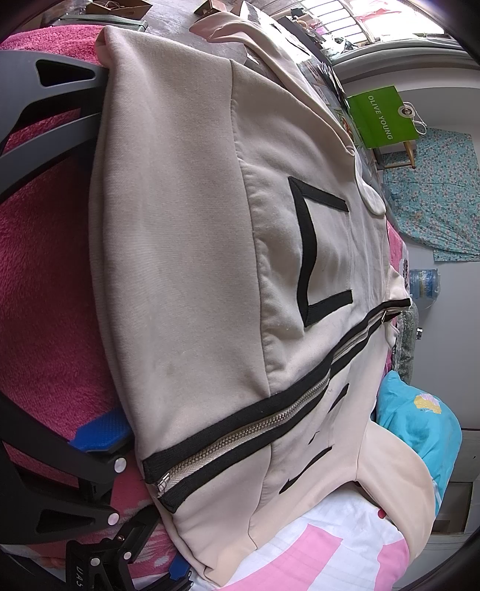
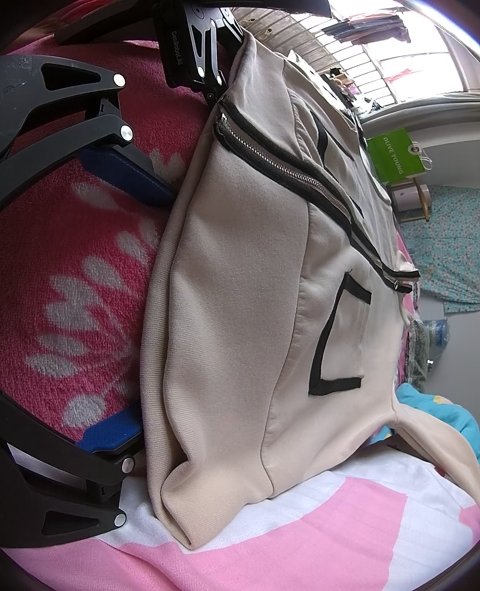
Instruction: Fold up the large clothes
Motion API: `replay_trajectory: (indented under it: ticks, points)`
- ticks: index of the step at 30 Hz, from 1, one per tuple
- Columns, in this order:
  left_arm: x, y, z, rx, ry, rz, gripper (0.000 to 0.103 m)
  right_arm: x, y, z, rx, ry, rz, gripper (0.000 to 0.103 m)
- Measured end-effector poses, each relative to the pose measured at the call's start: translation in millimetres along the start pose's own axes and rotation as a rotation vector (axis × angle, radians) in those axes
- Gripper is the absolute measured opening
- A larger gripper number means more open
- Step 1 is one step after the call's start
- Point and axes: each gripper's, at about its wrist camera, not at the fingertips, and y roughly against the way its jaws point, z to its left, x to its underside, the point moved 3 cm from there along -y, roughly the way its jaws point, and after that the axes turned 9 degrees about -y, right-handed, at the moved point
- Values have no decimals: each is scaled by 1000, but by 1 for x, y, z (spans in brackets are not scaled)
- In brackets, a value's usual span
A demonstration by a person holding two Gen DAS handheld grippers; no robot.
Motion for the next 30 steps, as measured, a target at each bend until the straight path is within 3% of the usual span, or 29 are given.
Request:
replay_trajectory:
  ticks: [30]
  points:
    - [2,1,-1,-6,-4,-5,99,-1,-1,0,0,1,-2,96]
